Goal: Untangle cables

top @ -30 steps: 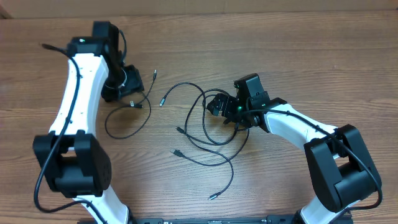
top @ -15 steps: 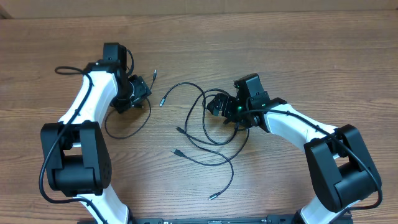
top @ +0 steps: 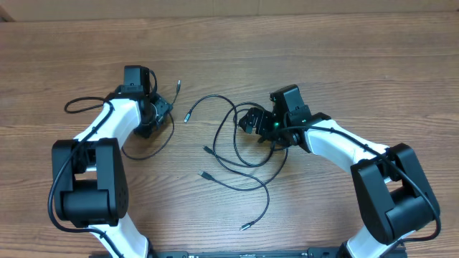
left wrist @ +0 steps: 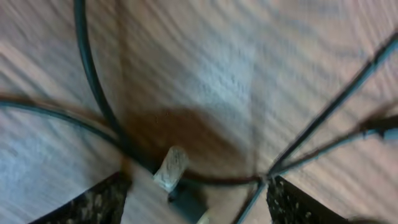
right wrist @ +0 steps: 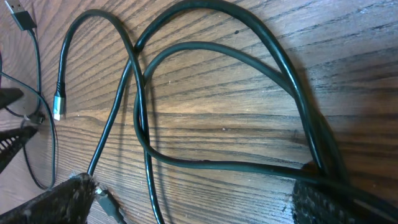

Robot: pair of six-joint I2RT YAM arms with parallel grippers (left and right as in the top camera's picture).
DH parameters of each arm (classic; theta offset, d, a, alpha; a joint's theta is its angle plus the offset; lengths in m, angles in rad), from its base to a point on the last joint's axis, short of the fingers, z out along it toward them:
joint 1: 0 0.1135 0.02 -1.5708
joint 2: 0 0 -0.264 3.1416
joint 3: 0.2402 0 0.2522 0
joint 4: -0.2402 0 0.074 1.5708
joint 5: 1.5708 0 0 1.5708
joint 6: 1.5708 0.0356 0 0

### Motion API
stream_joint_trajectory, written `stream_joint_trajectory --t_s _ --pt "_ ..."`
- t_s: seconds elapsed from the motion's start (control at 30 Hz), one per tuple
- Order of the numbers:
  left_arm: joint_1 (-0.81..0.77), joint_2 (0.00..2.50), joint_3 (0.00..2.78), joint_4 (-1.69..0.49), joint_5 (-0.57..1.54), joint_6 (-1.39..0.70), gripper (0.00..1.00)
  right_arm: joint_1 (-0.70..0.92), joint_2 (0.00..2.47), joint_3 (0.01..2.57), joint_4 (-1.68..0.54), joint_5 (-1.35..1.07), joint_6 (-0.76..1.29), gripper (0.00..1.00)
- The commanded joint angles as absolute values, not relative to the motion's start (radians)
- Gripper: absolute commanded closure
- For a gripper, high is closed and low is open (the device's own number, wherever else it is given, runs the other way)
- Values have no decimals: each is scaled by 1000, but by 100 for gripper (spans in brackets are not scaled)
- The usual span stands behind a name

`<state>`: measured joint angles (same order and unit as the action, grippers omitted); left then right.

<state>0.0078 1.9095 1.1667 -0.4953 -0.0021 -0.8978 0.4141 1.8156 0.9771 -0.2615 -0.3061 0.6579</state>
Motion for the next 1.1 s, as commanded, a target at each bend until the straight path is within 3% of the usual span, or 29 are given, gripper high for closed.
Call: stream_joint_trajectory --t_s 0.0,0.07,0.17,0.33,0.4,0.73,0.83,0.9,0.93,1.0,1.07 --pt "5 1925 1115 -463 -58 -968 26 411 1840 957 -278 -256 659 0" --pt "5 1925 1113 -462 -64 -968 25 411 1841 957 -278 -256 659 0" --pt "5 1925 1113 -450 -63 -968 13 411 1841 957 -278 -256 659 0" --pt "5 1926 1113 -442 -62 -942 8 411 1841 957 -277 -256 659 0" --pt "5 1928 1113 -453 -65 -913 0 411 1840 957 -275 -256 659 0" --pt "5 2073 1113 -500 -145 -911 0 411 1840 957 -275 -264 659 0" --pt "7 2120 1113 -501 -131 -877 8 411 1840 957 -275 -263 659 0" --pt "7 2133 1113 -512 -126 -839 21 411 1841 957 -275 -263 658 0" --pt "7 2133 1113 -525 -122 -825 31 411 1841 957 -275 -263 659 0" --pt "7 2131 1113 -554 -119 -788 61 411 1841 957 -275 -263 658 0" --pt "7 2131 1113 -582 -99 -750 82 411 1841 957 -275 -264 659 0"
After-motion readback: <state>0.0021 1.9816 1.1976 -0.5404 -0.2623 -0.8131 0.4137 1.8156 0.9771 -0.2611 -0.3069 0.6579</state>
